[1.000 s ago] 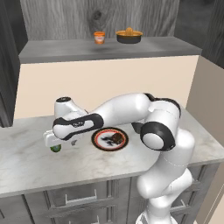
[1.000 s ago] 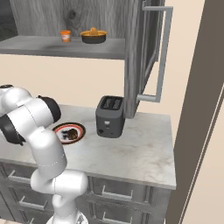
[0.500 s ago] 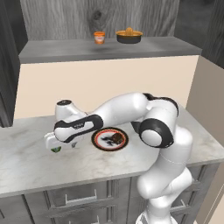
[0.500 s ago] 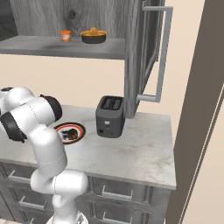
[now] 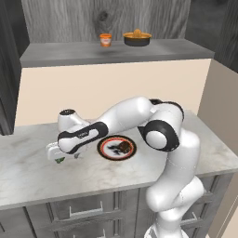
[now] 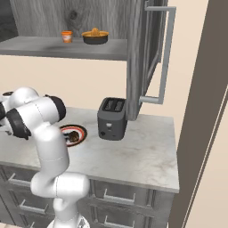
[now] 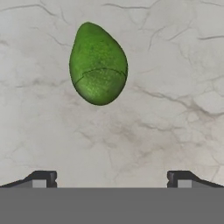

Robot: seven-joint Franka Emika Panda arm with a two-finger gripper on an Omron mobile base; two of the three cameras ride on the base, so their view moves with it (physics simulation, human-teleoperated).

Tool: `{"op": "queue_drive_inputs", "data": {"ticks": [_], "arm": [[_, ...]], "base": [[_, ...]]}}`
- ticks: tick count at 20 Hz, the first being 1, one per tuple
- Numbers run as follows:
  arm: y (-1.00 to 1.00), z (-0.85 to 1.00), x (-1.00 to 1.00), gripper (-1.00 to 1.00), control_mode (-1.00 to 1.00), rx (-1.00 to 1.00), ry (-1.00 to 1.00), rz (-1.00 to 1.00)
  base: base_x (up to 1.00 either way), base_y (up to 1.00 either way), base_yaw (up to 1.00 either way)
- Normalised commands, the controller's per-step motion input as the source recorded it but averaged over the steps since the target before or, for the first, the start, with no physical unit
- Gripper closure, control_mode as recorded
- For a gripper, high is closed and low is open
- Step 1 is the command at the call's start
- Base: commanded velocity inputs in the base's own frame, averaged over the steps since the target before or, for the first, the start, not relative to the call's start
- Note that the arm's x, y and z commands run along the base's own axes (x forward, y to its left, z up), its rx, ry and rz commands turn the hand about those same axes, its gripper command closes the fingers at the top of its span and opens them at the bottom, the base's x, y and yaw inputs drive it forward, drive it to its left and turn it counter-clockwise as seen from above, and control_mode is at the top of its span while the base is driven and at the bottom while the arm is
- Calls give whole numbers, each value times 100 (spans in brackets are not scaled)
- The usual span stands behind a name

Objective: Pick the avocado and bread from the counter and place them on the plate. Then pick the jam from the cabinet and place it next to the plate. Lastly close the cabinet door.

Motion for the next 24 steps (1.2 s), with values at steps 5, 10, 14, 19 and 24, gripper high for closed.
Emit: {"op": "queue_drive_inputs", "data": {"ticks": [5, 10, 14, 19, 24], "arm": [[8, -7, 16, -100, -100, 0, 1, 0], [11, -5, 18, -100, -100, 0, 1, 0], [14, -8, 20, -100, -100, 0, 1, 0], [15, -11, 19, -100, -100, -1, 2, 0], [14, -15, 20, -100, -100, -1, 4, 0]], "base": [[0, 0, 0], [0, 0, 0], [0, 0, 0], [0, 0, 0], [0, 0, 0]]}}
